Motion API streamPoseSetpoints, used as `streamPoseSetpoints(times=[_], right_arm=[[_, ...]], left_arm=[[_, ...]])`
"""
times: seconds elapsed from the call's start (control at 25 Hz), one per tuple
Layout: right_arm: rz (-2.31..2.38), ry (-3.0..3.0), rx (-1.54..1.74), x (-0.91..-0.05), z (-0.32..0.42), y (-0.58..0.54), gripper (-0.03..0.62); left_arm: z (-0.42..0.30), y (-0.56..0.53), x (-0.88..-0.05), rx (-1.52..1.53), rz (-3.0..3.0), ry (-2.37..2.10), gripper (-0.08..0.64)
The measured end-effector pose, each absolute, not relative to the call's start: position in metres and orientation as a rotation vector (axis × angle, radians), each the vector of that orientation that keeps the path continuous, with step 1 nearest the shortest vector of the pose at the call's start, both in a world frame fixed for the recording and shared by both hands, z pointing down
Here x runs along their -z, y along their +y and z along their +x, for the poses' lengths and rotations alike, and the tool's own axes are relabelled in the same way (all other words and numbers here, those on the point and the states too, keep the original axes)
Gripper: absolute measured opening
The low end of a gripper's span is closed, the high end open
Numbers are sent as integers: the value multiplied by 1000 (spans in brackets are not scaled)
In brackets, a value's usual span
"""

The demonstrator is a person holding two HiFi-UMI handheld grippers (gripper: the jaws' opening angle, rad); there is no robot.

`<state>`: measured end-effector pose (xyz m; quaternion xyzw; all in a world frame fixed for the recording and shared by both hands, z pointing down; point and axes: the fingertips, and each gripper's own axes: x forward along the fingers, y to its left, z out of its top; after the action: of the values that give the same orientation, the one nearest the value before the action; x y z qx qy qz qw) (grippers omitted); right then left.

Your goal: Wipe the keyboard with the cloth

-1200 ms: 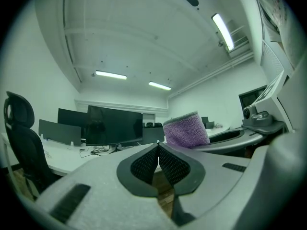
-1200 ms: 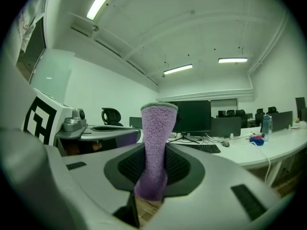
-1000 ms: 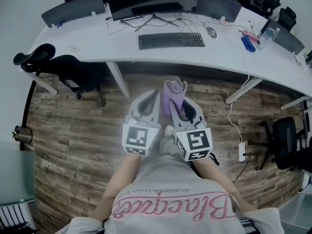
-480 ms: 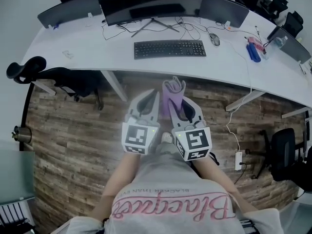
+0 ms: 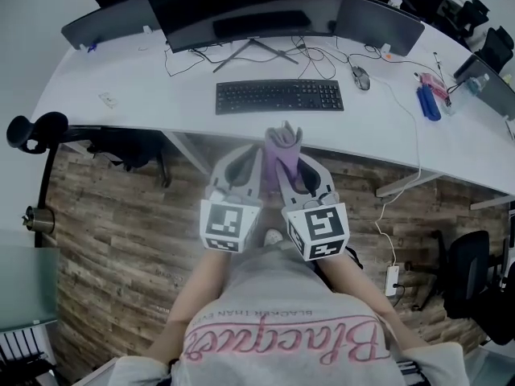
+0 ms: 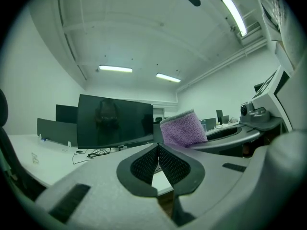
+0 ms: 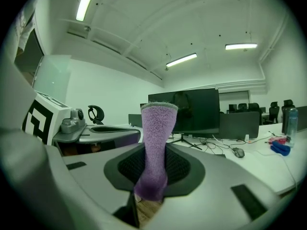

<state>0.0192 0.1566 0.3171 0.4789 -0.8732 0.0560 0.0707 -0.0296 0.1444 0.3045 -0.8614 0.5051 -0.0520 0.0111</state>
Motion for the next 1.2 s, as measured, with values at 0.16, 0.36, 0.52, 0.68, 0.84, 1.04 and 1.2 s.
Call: streamPoseSetpoints(times=[0.16,0.36,0.52,0.68,0.84,1.04,1.2], right_arm=[[1449,-2637,-200,-319,26,134,86],[1458,-2636,-222,-321,32,110,86],[1440,-2634,-230,-326,29,97,86],[1428,-2648,-223,-326,23,79,86],[1421,-2641,-214,-328,16,53,86],[1447,-2618,-237,-330,12,9,86],[1421,-2610,-241,-333,-3,-21,86]], left_arm=[[-28,125,-308,149,-2688,1599,5],[-35,104,-314,136,-2673,1641,5],[-40,93,-316,132,-2669,1660,5],[-40,77,-324,161,-2673,1631,5],[-56,47,-326,149,-2659,1675,5],[-71,4,-324,143,-2647,1701,5],[-84,-27,-323,170,-2636,1706,5]])
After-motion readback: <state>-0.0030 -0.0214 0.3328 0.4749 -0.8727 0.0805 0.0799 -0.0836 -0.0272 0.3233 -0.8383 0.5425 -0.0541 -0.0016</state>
